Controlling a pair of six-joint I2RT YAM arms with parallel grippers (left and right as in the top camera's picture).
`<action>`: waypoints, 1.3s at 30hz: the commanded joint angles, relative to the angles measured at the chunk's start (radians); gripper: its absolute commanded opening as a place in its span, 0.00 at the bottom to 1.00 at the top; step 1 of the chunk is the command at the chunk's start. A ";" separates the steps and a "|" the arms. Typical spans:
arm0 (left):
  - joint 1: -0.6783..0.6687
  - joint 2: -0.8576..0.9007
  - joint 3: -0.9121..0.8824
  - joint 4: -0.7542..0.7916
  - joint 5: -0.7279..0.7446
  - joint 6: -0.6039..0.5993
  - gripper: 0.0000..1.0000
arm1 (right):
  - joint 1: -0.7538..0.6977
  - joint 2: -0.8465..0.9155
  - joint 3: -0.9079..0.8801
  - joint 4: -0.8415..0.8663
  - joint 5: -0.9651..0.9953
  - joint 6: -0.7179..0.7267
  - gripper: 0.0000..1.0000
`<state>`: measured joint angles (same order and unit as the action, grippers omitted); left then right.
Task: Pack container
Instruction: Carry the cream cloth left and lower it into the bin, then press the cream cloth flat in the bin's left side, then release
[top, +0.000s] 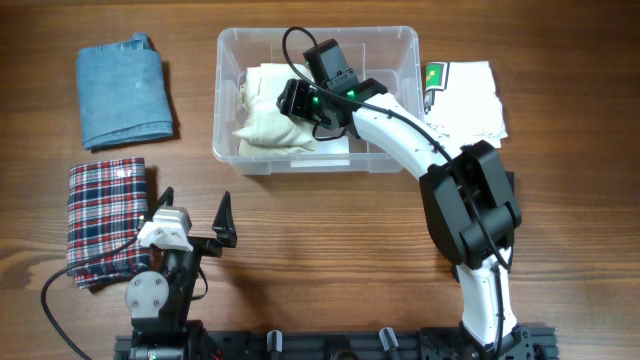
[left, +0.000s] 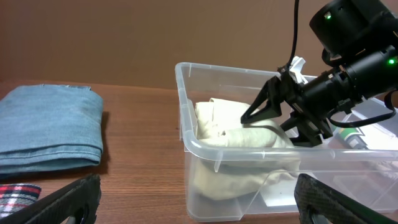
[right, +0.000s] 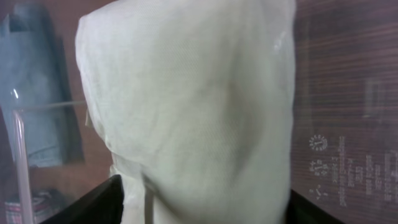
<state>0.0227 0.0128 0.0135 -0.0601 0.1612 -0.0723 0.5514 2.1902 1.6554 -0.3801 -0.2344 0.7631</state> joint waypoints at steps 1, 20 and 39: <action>0.008 -0.010 -0.008 0.000 -0.006 0.013 1.00 | 0.006 -0.030 0.021 -0.016 0.071 -0.111 0.82; 0.008 -0.010 -0.008 0.000 -0.006 0.013 1.00 | 0.019 -0.105 0.126 -0.254 0.069 -0.396 0.42; 0.008 -0.010 -0.008 0.000 -0.006 0.013 1.00 | 0.134 -0.009 0.119 -0.260 0.065 -0.368 0.04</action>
<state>0.0227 0.0128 0.0135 -0.0601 0.1608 -0.0723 0.6807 2.1376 1.7638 -0.6559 -0.1761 0.3801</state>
